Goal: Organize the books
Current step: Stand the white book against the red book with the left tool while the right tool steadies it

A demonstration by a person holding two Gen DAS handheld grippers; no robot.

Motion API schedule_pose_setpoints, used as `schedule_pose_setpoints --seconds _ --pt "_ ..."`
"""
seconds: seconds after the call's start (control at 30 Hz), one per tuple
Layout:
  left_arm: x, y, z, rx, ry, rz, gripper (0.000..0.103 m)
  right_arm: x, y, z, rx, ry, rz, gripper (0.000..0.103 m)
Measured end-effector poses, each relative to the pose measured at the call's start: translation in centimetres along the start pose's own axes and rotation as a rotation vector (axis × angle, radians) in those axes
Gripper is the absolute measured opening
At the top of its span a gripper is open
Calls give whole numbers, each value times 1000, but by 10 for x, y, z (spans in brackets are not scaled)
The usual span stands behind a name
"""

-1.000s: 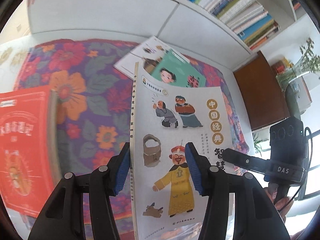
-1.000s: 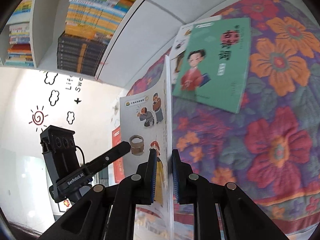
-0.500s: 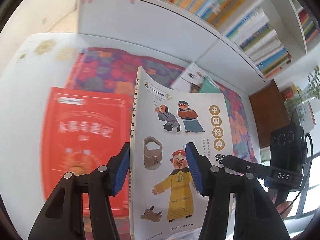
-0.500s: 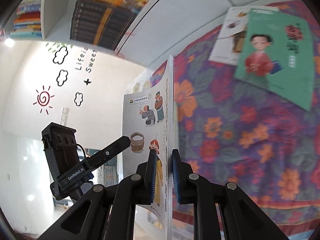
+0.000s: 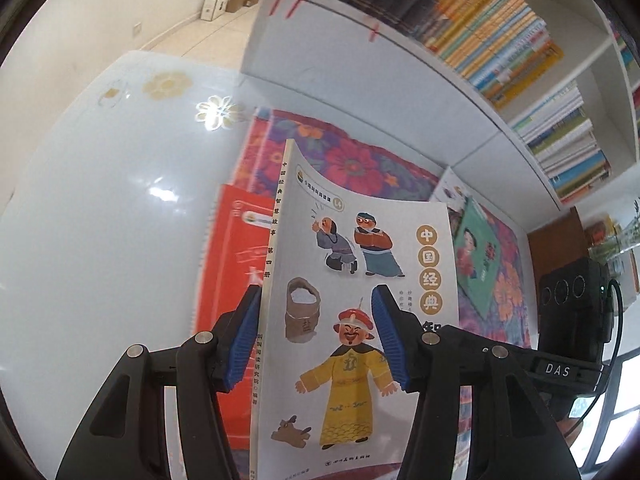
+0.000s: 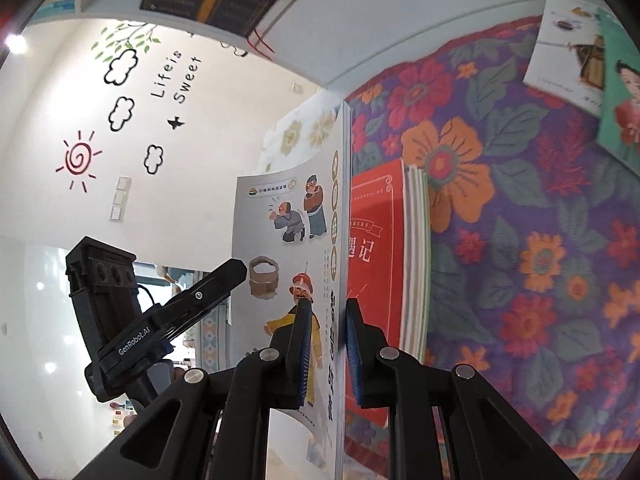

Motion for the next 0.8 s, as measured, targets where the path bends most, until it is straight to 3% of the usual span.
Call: schedule_pose_setpoints --seconds 0.33,0.53,0.67,0.8 --pt "1 -19 -22 -4 5 -34 52 2 -31 12 -52 -12 -23 17" --pt "-5 -30 -31 36 12 -58 55 0 -42 28 -105 -31 -42 19" --pt "-6 -33 -36 121 -17 -54 57 -1 -50 31 -139 -33 -46 20" --pt "-7 -39 -41 149 -23 -67 57 0 -52 29 -102 -49 -41 31"
Point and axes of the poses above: each gripper's, at about its wrist camera, not at the fingertips, and y roughly against the way its jaws point, z to its right, x to its top, the point moved 8 cm from there along -y, roughly the way its jaws point, and after that the axes turned 3 degrees about x, right-handed, at the moved point
